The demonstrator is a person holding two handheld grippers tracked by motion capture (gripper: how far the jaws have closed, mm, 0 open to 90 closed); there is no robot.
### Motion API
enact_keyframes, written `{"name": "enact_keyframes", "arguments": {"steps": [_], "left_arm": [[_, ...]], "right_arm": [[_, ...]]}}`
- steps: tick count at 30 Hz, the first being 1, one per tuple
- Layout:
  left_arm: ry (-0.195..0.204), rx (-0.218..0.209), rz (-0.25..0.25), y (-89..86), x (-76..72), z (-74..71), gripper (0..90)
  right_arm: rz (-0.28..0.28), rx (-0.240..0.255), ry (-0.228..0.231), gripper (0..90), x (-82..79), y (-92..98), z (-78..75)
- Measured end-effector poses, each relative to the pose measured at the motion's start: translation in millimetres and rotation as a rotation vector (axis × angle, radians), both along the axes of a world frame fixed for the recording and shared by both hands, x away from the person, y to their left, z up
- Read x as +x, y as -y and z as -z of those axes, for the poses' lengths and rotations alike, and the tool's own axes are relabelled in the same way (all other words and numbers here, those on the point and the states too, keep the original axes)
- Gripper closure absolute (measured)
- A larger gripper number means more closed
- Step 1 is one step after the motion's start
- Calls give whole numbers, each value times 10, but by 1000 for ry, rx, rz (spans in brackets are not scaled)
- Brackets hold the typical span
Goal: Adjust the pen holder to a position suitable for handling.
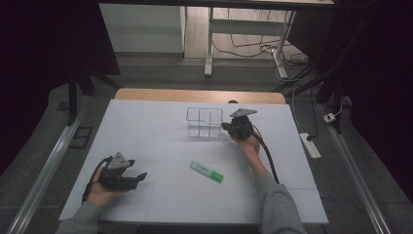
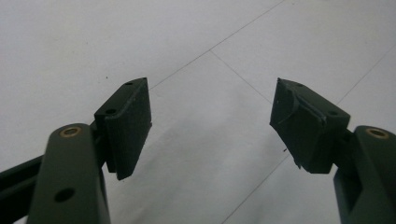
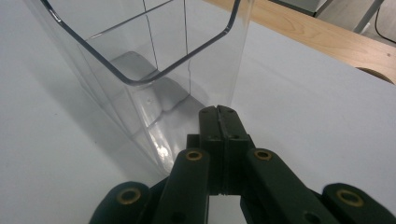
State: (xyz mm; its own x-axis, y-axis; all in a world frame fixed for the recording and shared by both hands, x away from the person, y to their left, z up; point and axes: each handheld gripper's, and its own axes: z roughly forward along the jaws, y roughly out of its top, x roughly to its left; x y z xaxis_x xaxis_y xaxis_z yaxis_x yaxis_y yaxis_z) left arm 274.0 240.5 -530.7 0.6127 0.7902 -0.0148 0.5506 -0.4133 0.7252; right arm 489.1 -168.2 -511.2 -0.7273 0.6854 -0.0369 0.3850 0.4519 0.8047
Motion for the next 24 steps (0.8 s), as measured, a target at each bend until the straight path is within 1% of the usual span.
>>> {"name": "enact_keyframes", "arguments": {"steps": [6,8,11,14,17,18,24], "left_arm": [[0,2,1,1,-1,0,289],[1,2,2,1,-2,0,289],[2,0,0,-2,0,0,290],[3,-4,-3,-8,0,-1,289],[5,-5,-5,-10,5,0,290],[6,-6,-4,-11,7,0,290],[7,-8,-6,-21,12,-1,290]], "right_arm": [[-14,0,0,892,10,-74,13],[-15,-3,0,892,12,-79,12],[-15,6,3,891,11,-70,8],[-3,-2,13,891,-1,-38,-17],[7,13,11,892,-18,22,-41],[10,7,8,891,-30,37,-51],[-6,-4,7,891,-134,122,-101]]}}
